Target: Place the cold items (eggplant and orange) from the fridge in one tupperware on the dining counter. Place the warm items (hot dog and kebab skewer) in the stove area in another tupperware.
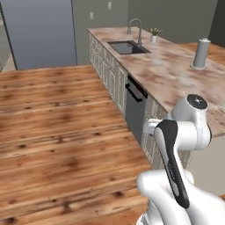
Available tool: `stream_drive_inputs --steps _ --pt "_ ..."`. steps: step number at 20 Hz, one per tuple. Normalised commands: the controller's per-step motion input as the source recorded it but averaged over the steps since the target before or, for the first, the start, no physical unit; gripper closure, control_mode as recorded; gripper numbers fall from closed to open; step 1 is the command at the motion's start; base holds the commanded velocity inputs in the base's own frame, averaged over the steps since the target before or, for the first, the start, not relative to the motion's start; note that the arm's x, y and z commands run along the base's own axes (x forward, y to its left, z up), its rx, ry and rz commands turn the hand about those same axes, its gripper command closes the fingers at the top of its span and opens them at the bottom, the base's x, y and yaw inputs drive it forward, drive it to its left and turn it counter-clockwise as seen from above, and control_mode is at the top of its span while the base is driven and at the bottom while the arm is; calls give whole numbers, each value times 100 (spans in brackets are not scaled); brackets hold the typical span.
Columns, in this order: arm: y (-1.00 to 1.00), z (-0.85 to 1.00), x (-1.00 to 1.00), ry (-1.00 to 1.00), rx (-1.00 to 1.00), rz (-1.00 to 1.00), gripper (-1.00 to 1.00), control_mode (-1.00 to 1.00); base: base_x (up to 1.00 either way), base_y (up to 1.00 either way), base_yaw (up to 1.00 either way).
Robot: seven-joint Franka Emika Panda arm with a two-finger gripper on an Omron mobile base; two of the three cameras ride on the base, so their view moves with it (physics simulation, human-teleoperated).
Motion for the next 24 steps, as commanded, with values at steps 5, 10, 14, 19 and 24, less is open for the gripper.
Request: stream_drive_inputs --steps 5,10,14,19,24 --pt "0 0 0 0 0 0 -100 100 90 15 0" --pt "0 0 0 0 0 0 -100 100 99 3 4" --pt "0 0 0 0 0 0 -100 100 90 17 17" --pt "0 0 0 0 0 0 -100 100 83 20 24" --pt "0 0 0 0 0 0 -100 100 78 28 29"
